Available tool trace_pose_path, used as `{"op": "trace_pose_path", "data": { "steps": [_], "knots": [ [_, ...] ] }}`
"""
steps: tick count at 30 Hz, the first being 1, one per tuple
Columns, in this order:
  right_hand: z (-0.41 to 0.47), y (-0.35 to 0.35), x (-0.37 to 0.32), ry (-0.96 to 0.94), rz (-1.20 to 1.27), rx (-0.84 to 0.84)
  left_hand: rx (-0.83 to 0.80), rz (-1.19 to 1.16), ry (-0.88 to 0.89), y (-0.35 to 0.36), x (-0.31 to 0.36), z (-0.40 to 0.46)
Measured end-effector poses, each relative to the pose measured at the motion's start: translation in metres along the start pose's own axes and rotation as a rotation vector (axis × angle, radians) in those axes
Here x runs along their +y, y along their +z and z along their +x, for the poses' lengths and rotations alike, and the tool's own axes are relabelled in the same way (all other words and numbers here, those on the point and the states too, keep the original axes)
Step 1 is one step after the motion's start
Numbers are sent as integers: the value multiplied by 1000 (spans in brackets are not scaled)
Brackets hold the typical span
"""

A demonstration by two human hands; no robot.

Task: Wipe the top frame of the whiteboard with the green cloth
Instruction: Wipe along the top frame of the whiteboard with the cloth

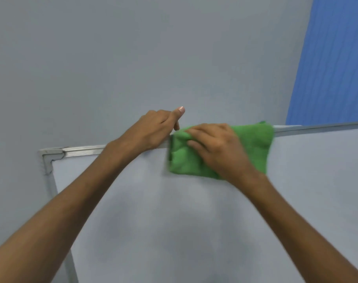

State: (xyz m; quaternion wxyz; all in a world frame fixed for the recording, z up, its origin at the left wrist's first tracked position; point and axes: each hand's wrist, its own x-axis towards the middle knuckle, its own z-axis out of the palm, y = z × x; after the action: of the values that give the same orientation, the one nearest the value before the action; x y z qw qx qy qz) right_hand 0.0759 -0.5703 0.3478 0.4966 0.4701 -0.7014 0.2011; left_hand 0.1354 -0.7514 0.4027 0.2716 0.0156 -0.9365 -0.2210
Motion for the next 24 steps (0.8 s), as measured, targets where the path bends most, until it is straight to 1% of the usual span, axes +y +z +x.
{"op": "trace_pose_path", "data": {
  "steps": [2, 4, 9, 11, 16, 18, 21, 24],
  "knots": [
    [13, 15, -28, -54, -6, -67, 15, 30, -13, -17, -12, -5],
    [12, 11, -26, -49, -6, -109, 26, -3, -62, -32, -27, -11],
    [-27, -35, 41, 108, -120, -107, 11, 32, -132, -39, -46, -29],
    [-26, -36, 43, 138, -140, -127, 20, 23, -135, -37, -45, -32],
    [12, 17, -40, 16, -79, -113, 32, -2, -162, -34, -37, -31],
    [22, 32, -58, -7, -56, -92, 46, 13, -163, -35, -39, -33],
    [13, 21, -37, -12, -6, -73, 67, 35, -171, -35, -41, -34],
    [-11, -9, 16, 73, -31, -74, 1, 32, -194, -36, -39, -31]
  ]
}}
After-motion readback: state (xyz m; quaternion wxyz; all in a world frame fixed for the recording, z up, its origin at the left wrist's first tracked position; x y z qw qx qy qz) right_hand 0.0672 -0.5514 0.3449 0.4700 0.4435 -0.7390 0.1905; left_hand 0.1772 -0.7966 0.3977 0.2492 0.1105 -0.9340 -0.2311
